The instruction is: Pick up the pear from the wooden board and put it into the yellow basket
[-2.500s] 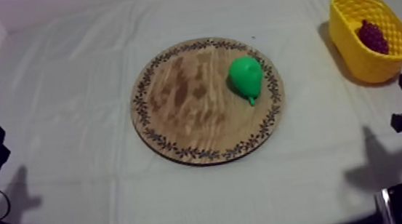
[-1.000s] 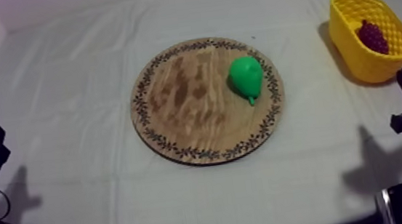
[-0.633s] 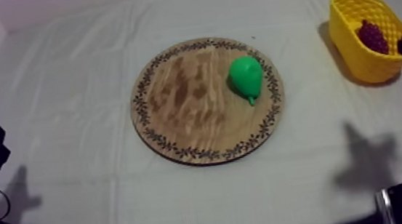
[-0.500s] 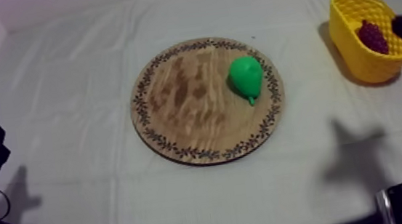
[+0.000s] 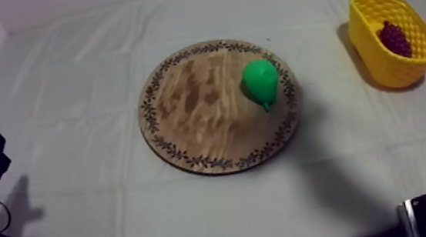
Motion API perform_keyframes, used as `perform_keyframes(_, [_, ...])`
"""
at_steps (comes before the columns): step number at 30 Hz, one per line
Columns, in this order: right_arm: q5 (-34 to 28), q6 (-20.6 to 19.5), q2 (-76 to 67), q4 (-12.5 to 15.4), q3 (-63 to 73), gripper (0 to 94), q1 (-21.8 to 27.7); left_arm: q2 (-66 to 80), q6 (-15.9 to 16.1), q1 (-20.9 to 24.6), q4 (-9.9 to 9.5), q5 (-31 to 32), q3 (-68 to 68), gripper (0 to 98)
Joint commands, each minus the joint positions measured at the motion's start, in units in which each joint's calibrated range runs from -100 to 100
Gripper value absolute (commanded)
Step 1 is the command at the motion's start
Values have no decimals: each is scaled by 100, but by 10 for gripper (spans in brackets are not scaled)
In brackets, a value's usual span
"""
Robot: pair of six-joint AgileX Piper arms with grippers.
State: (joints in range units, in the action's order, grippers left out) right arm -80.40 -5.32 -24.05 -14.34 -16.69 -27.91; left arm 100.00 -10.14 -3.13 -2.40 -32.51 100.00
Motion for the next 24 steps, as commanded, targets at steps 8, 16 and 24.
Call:
perform_keyframes(8, [-1612, -584, 2571, -11, 2253, 2, -59, 0, 1, -2, -2, 1, 0, 1])
perform_keyframes(16, [-1750, -954, 3502, 47, 2332, 2, -2, 0, 1, -2, -2, 1, 0, 1])
perform_keyframes(24, [-1778, -1219, 4232, 157, 2238, 2, 54, 0, 1, -2, -2, 1, 0, 1])
